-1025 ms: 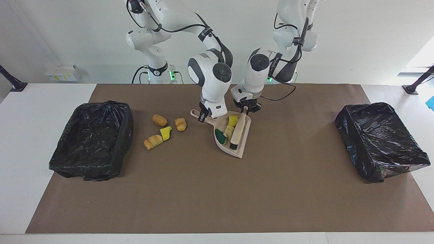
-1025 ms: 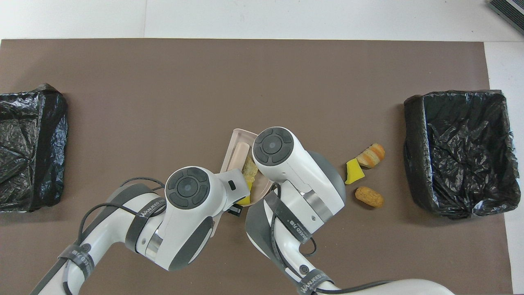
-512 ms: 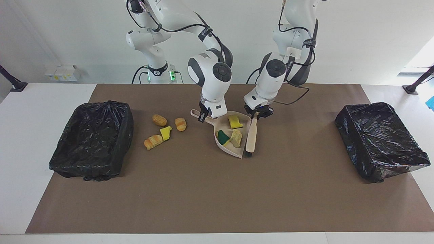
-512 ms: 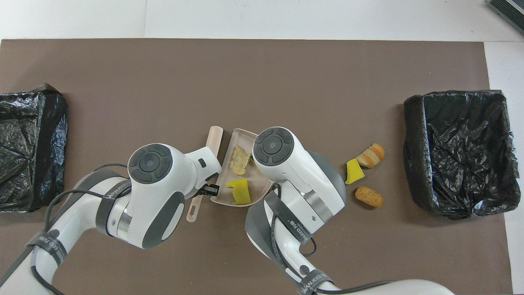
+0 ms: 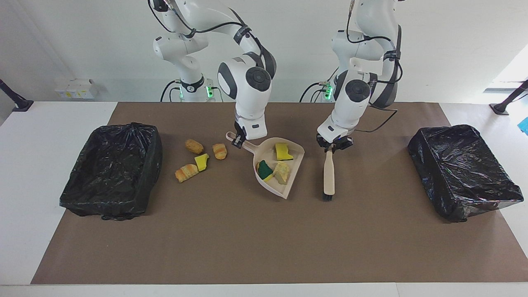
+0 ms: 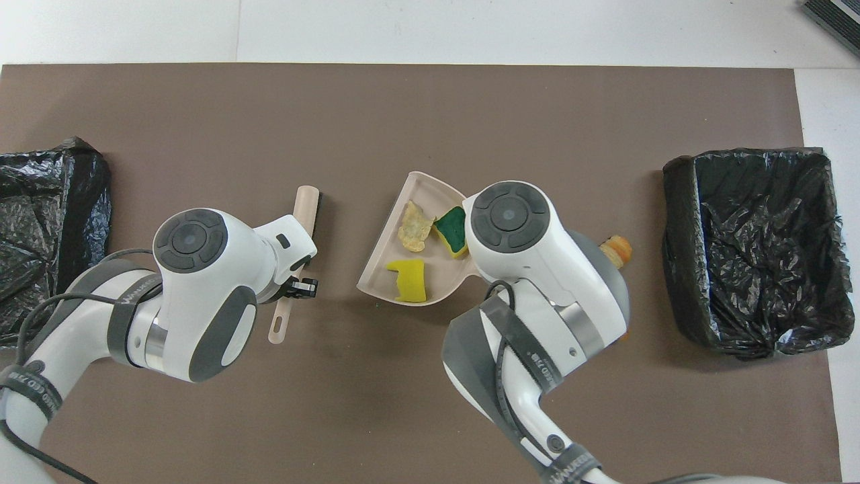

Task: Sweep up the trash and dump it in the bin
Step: 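Carry the dustpan to the bin farther along with the right gripper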

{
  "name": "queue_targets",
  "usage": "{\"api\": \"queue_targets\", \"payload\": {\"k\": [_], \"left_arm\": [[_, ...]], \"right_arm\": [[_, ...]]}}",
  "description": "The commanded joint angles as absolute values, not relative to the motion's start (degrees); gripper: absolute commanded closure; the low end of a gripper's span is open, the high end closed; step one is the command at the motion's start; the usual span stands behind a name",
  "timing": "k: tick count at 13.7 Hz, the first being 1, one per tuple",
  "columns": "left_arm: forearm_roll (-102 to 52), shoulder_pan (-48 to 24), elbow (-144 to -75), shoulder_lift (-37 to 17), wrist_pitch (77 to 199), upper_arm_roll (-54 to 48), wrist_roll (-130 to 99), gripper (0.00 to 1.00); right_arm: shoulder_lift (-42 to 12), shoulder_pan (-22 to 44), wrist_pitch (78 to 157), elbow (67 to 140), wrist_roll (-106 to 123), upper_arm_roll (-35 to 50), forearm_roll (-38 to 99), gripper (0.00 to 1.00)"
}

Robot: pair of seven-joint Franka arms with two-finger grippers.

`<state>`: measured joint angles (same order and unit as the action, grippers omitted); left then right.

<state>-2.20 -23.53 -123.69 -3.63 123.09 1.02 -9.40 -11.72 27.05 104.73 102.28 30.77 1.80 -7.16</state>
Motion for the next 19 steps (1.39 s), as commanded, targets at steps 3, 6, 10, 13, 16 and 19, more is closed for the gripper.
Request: {"api": "queue_targets", "payload": {"k": [3, 6, 10, 13, 16, 19], "left_arm": [[-1.32, -22.58, -121.9, -0.36, 118.12, 0.18, -12.9, 1.0], [-1.84, -27.93, -124.36, 1.49, 118.65, -0.09, -22.56, 1.0], [-3.6, -36.28, -133.13, 7.98, 120.84, -0.18, -29.17, 1.0], [-7.29, -41.73, -138.24, 11.94, 122.78, -0.18, -35.05, 1.0], [-9.65, -45.69, -141.93, 13.71, 124.0, -0.18, -36.03, 1.0], [-11.16, -47.45, -143.78, 13.71, 125.41, -0.18, -36.82, 1.0]], "right_arm": [[-5.02, 16.46, 103.11, 102.92, 41.01, 2.2, -5.71, 1.0], [-3.87, 6.45, 98.81, 100.39, 53.48, 1.94, -3.01, 1.0], [-4.75, -9.02, 95.8, 97.47, 69.4, 1.76, -2.11, 1.0], [-5.18, -17.81, 96.85, 96.59, 78.1, 1.49, -5.95, 1.0], [-5.45, -25.55, 99.73, 96.5, 88.47, 1.49, -12.9, 1.0], [-7.47, -29.44, 107.12, 96.94, 93.77, 1.49, -18.69, 1.0]]}}
